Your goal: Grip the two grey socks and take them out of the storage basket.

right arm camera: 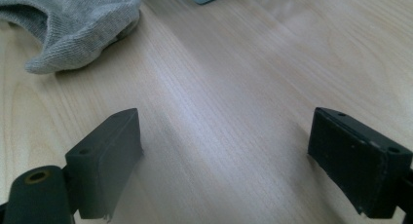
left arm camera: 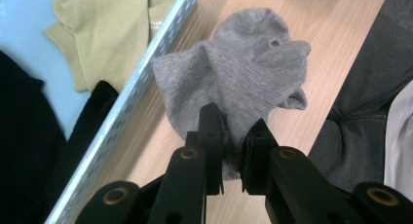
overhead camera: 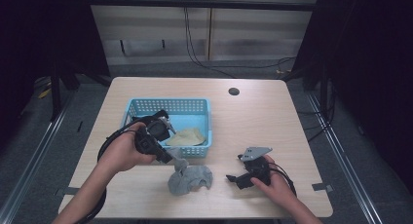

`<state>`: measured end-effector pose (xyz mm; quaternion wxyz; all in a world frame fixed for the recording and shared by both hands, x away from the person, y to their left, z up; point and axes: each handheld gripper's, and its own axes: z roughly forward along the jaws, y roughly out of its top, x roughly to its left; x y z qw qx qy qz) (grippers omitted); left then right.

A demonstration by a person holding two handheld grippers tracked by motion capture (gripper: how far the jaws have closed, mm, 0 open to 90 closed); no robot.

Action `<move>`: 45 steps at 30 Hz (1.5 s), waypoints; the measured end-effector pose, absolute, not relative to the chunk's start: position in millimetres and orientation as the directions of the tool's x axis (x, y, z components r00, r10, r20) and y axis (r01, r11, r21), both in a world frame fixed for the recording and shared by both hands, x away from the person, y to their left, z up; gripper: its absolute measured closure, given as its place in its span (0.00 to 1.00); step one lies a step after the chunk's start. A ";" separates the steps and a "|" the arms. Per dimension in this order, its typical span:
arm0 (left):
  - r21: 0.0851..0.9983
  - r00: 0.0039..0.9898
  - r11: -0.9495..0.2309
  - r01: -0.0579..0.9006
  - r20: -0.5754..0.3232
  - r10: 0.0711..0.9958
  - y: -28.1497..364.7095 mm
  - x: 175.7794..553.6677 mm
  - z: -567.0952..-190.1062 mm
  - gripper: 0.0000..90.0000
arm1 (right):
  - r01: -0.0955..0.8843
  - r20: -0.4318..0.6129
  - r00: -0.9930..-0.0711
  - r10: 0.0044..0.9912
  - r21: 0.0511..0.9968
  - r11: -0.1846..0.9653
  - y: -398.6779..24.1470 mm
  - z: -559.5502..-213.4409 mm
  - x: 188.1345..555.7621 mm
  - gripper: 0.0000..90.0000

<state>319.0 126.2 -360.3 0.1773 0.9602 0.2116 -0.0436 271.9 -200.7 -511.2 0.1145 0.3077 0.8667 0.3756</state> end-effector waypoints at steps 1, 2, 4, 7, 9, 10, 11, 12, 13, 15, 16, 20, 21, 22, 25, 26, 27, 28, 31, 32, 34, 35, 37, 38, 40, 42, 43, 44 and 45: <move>0.320 0.905 -0.847 0.424 -0.162 0.392 126.1 318.4 -361.4 0.91 | 0.447 0.033 -0.784 0.620 0.722 0.528 -200.6 -511.2 271.9 0.13; 0.320 0.905 -0.847 0.425 -0.162 0.394 125.9 317.7 -363.0 0.91 | 0.447 0.033 -0.784 0.620 0.722 0.528 -200.6 -511.2 271.9 0.13; 0.314 0.909 -0.854 0.415 -0.159 0.384 125.7 317.8 -364.9 0.91 | 0.447 0.033 -0.785 0.619 0.722 0.529 -200.7 -511.2 271.9 0.13; 0.313 0.907 -0.852 0.420 -0.165 0.387 124.0 316.7 -370.5 0.91 | 0.447 0.033 -0.784 0.619 0.722 0.528 -200.6 -511.2 271.9 0.13; 0.309 0.907 -0.854 0.420 -0.167 0.386 122.9 316.3 -374.1 0.91 | 0.447 0.033 -0.784 0.619 0.722 0.528 -200.6 -511.2 271.9 0.13; 0.302 0.906 -0.854 0.423 -0.168 0.389 122.1 315.8 -376.4 0.91 | 0.447 0.033 -0.785 0.619 0.722 0.528 -200.7 -511.2 271.9 0.13; 0.293 0.910 -0.862 0.414 -0.164 0.381 121.3 316.2 -379.5 0.90 | 0.447 0.033 -0.784 0.619 0.722 0.528 -200.6 -511.2 271.9 0.13; 0.289 0.908 -0.862 0.417 -0.166 0.384 120.8 315.9 -381.0 0.90 | 0.447 0.033 -0.785 0.619 0.722 0.529 -200.7 -511.2 271.9 0.13; 0.297 0.910 -0.860 0.415 -0.166 0.381 120.0 315.5 -384.0 0.90 | 0.447 0.033 -0.785 0.619 0.722 0.529 -200.7 -511.2 271.9 0.13; 0.304 0.908 -0.857 0.417 -0.171 0.382 118.8 314.8 -387.3 0.89 | 0.447 0.033 -0.785 0.619 0.722 0.529 -200.7 -511.2 271.9 0.13; 0.302 0.911 -0.860 0.411 -0.171 0.375 118.4 315.2 -388.1 0.89 | 0.447 0.033 -0.784 0.619 0.722 0.528 -200.6 -511.2 271.9 0.13; 0.306 0.909 -0.857 0.415 -0.175 0.378 114.7 314.4 -393.5 0.88 | 0.447 0.033 -0.784 0.619 0.722 0.528 -200.6 -511.2 271.9 0.13; 0.301 0.911 -0.860 0.412 -0.174 0.375 113.5 314.7 -394.8 0.88 | 0.447 0.033 -0.784 0.619 0.722 0.528 -200.6 -511.2 271.9 0.13; 0.301 0.911 -0.861 0.411 -0.172 0.375 112.4 314.6 -396.3 0.88 | 0.447 0.033 -0.784 0.619 0.722 0.528 -200.6 -511.2 271.9 0.13; 0.303 0.911 -0.860 0.411 -0.173 0.374 109.8 315.1 -400.1 0.88 | 0.447 0.033 -0.784 0.619 0.722 0.528 -200.6 -511.2 271.9 0.13; 0.305 0.910 -0.858 0.413 -0.177 0.375 108.8 315.1 -401.9 0.88 | 0.447 0.032 -0.785 0.619 0.722 0.529 -200.7 -511.2 271.9 0.13; 0.300 0.913 -0.863 0.406 -0.176 0.368 107.9 315.5 -403.1 0.88 | 0.447 0.032 -0.784 0.619 0.722 0.528 -200.7 -511.2 271.9 0.13; 0.305 0.912 -0.860 0.409 -0.178 0.371 106.9 315.1 -405.0 0.88 | 0.447 0.033 -0.785 0.619 0.722 0.529 -200.7 -511.2 271.9 0.13; 0.307 0.912 -0.860 0.408 -0.172 0.371 104.8 315.3 -408.3 0.86 | 0.447 0.033 -0.785 0.619 0.722 0.529 -200.7 -511.2 271.9 0.13; 0.304 0.914 -0.863 0.404 -0.165 0.370 103.8 315.5 -409.8 0.85 | 0.447 0.033 -0.785 0.619 0.722 0.529 -200.7 -511.2 271.9 0.13; 0.306 0.915 -0.863 0.403 -0.165 0.369 102.1 316.2 -412.6 0.85 | 0.447 0.033 -0.785 0.619 0.721 0.529 -200.7 -511.2 271.9 0.13; 0.307 0.913 -0.860 0.407 -0.169 0.372 101.5 316.1 -413.5 0.85 | 0.447 0.033 -0.785 0.619 0.722 0.529 -200.7 -511.2 271.9 0.13; 0.313 0.915 -0.860 0.402 -0.167 0.367 100.3 316.7 -415.3 0.84 | 0.447 0.033 -0.785 0.619 0.722 0.529 -200.7 -511.2 271.9 0.13; 0.316 0.915 -0.859 0.403 -0.167 0.367 99.8 316.7 -416.1 0.84 | 0.447 0.033 -0.785 0.619 0.722 0.528 -200.6 -511.2 271.9 0.13; 0.325 0.912 -0.852 0.410 -0.170 0.374 98.2 316.5 -418.0 0.84 | 0.447 0.032 -0.785 0.619 0.722 0.529 -200.7 -511.2 271.9 0.13; 0.325 0.912 -0.852 0.410 -0.170 0.374 97.1 317.0 -419.5 0.83 | 0.447 0.033 -0.784 0.619 0.722 0.528 -200.6 -511.2 271.9 0.13; 0.323 0.911 -0.852 0.412 -0.172 0.375 96.4 317.2 -420.4 0.82 | 0.447 0.033 -0.785 0.619 0.722 0.529 -200.7 -511.2 271.9 0.13; 0.324 0.910 -0.851 0.414 -0.171 0.378 96.2 317.1 -421.1 0.81 | 0.447 0.033 -0.785 0.619 0.722 0.529 -200.7 -511.2 271.9 0.13; 0.327 0.909 -0.849 0.416 -0.170 0.380 95.8 317.3 -421.9 0.81 | 0.447 0.033 -0.785 0.619 0.721 0.529 -200.7 -511.2 271.9 0.13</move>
